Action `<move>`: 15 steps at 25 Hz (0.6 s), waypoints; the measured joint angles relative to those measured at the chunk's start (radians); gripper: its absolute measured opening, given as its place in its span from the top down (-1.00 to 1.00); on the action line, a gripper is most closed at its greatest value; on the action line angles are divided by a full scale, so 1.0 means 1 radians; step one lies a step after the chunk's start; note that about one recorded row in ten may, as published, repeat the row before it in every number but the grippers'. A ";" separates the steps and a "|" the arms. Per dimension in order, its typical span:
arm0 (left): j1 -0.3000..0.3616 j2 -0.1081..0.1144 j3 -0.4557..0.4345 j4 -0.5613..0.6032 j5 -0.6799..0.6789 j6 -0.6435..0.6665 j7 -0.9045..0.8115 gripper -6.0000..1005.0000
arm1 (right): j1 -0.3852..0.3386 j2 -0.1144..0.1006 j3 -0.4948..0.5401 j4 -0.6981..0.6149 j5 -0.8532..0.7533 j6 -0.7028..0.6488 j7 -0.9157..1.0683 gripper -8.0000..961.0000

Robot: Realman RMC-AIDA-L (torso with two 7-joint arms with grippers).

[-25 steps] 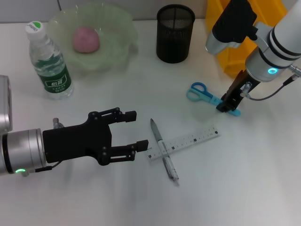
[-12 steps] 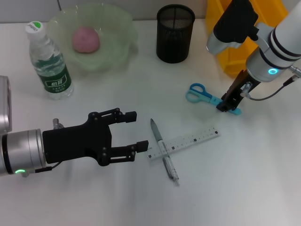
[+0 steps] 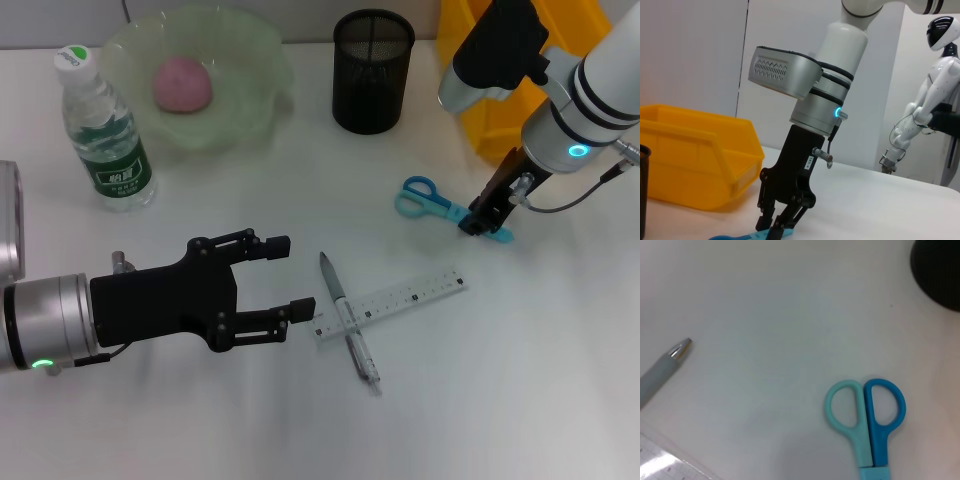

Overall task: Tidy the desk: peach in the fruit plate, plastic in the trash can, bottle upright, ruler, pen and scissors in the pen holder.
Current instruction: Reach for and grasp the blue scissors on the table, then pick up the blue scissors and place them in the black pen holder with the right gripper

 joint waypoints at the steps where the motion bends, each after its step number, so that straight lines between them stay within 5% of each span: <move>1: 0.000 0.000 0.000 0.000 0.000 0.000 0.000 -0.56 | 0.000 0.000 -0.001 0.001 0.000 0.001 0.000 0.50; 11: -0.001 0.000 0.000 0.000 0.000 0.000 0.000 -0.56 | -0.003 0.000 0.003 -0.012 0.013 -0.001 -0.005 0.56; 15: -0.002 0.000 0.000 0.000 0.000 0.000 0.000 -0.56 | -0.050 0.000 0.004 -0.121 0.074 -0.036 -0.029 0.58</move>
